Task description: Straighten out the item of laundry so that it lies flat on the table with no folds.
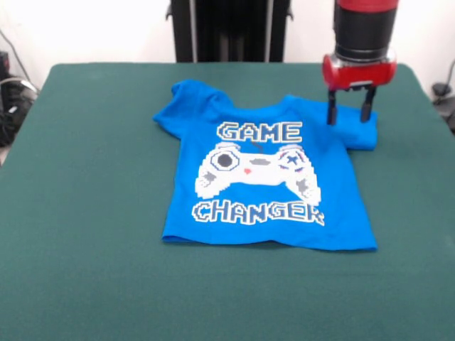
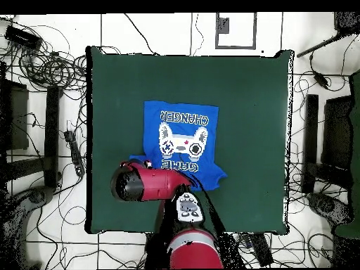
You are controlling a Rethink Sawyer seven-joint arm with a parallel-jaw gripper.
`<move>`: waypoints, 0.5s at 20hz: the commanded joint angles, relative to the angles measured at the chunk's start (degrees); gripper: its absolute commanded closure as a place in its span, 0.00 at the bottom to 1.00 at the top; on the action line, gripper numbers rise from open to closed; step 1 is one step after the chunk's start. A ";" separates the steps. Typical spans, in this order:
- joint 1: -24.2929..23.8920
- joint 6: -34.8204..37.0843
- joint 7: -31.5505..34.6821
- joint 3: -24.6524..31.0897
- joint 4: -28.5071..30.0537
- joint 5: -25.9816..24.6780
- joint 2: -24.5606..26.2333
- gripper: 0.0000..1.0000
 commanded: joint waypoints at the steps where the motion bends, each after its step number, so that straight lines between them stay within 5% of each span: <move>1: 4.44 -2.82 18.66 1.28 4.48 6.59 2.59 0.00; 10: 7.14 -3.88 17.84 -0.16 2.30 10.18 5.11 0.00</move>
